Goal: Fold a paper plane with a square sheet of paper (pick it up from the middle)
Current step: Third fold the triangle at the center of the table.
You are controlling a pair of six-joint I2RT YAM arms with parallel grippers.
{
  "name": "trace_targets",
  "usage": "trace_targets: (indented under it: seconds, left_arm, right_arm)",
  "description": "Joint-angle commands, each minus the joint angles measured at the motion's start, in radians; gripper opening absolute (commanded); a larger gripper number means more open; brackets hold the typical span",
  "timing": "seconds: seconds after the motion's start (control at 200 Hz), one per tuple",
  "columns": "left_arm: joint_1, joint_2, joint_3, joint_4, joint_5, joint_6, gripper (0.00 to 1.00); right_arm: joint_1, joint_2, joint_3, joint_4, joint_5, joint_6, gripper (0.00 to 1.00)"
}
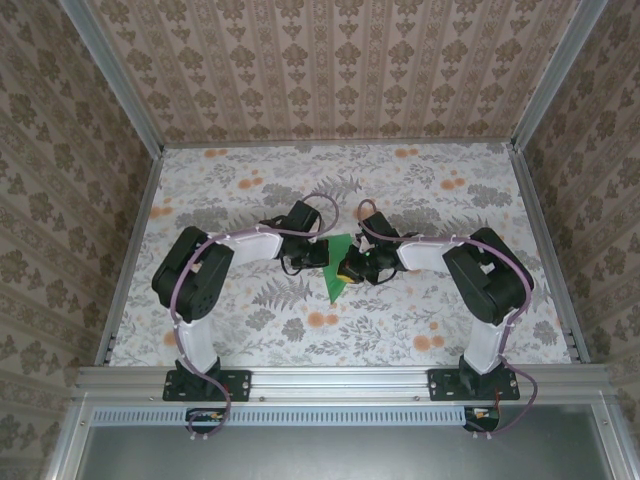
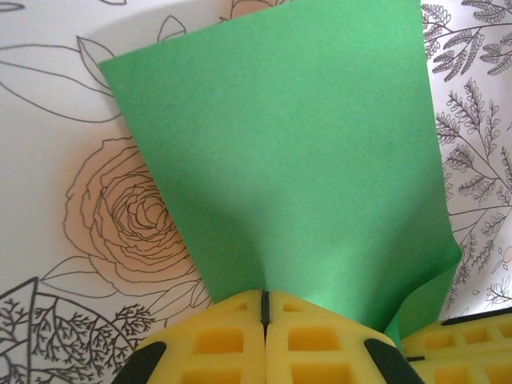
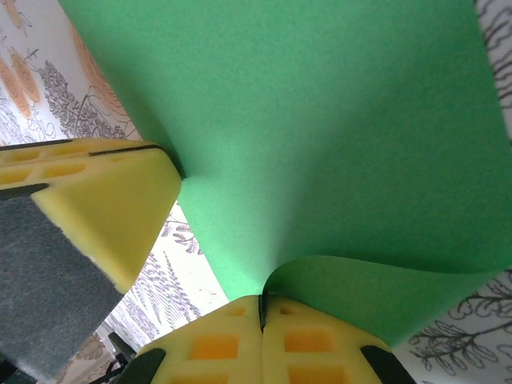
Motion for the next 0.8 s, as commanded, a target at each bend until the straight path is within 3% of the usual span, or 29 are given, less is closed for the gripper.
trace_targets:
  seconds: [0.0,0.795]
  left_arm:
    - [-0.001,0.023,0.011,-0.037,0.0,0.015,0.05]
    - [-0.003,0.034,0.011,-0.04,0.002,0.01,0.05]
  right_arm:
    - [0.007,0.024,0.022,0.016,-0.016,-0.003,0.07]
    - [0.007,0.047,0.043,-0.013,-0.016,-0.053,0.07]
